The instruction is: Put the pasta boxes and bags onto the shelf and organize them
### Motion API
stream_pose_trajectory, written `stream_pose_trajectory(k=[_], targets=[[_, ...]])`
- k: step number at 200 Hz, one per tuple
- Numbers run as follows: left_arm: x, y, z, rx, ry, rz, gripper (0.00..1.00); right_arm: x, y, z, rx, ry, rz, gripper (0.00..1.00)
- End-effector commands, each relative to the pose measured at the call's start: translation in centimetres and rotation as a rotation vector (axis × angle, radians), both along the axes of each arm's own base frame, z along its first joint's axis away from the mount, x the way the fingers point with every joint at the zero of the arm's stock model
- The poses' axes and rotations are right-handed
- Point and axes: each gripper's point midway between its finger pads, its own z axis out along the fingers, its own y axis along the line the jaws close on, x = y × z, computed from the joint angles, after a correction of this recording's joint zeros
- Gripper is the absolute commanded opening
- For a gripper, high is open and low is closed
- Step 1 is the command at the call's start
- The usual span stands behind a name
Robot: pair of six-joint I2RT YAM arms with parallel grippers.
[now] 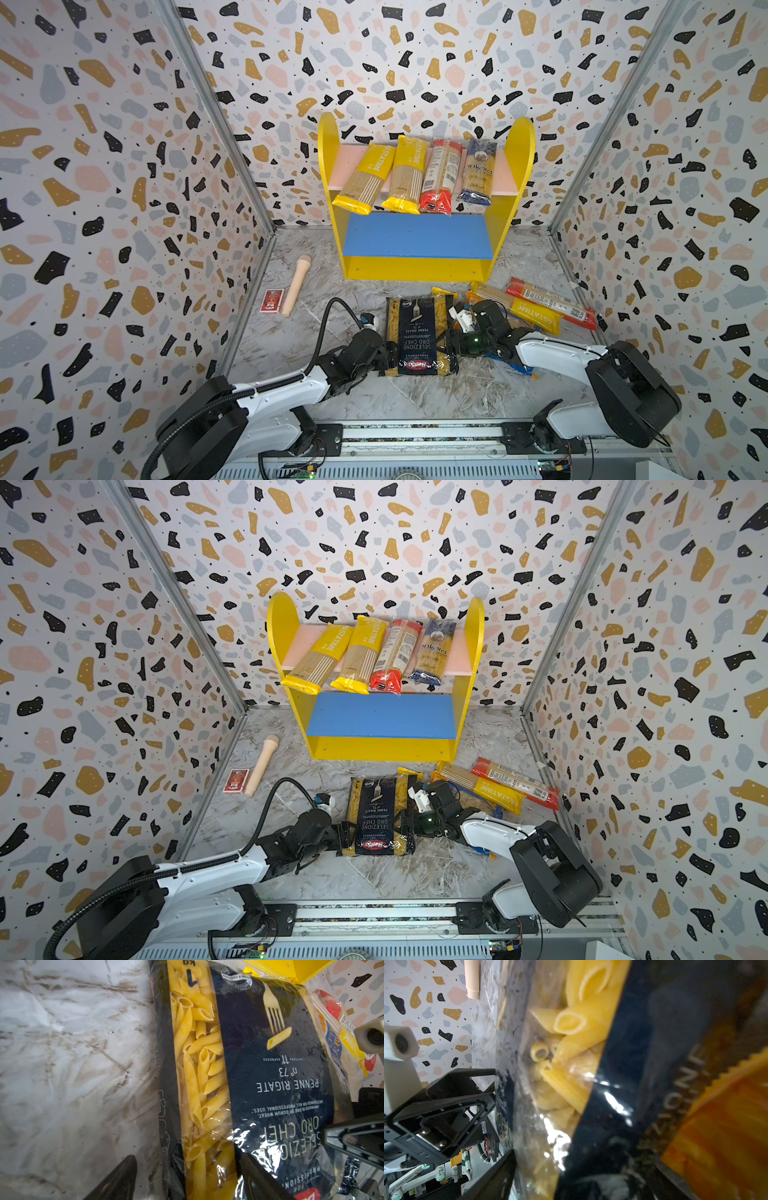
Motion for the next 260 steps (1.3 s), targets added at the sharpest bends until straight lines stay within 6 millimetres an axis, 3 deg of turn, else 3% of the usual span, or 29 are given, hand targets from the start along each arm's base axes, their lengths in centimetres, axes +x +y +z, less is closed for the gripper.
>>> stream_pose_trajectory(k=[1, 69, 147, 198, 211, 260], targets=[[0.7, -1.6, 1.5, -0.058, -0.043, -0.044, 0.78, 1.1, 1.9, 2.8, 0.061, -0.059, 0.033, 0.85], [0.6, -3.8, 3.0, -0.129, -0.045, -0.120, 0.72, 0.4, 4.9, 7.2, 0.106, -0.128, 0.106, 0.83], [0.1, -4.4, 5.3, -0.222, -0.105, -0.160, 0.67, 0.7, 6.5, 3.2, 0.174, -0.024, 0.158, 0.83], [-0.6, -4.3, 8.6, -0.300, -0.184, -0.193, 0.66, 0.9, 7.2, 3.4, 0.213, -0.007, 0.182, 0.80], [-0.6, -4.1, 8.7, -0.297, -0.190, -0.189, 0.65, 0.9, 7.3, 3.8, 0.240, -0.003, 0.187, 0.75], [-0.3, -2.6, 8.9, -0.208, -0.195, -0.145, 0.66, 2.0, 5.5, 4.0, 0.269, 0.017, 0.139, 0.32]])
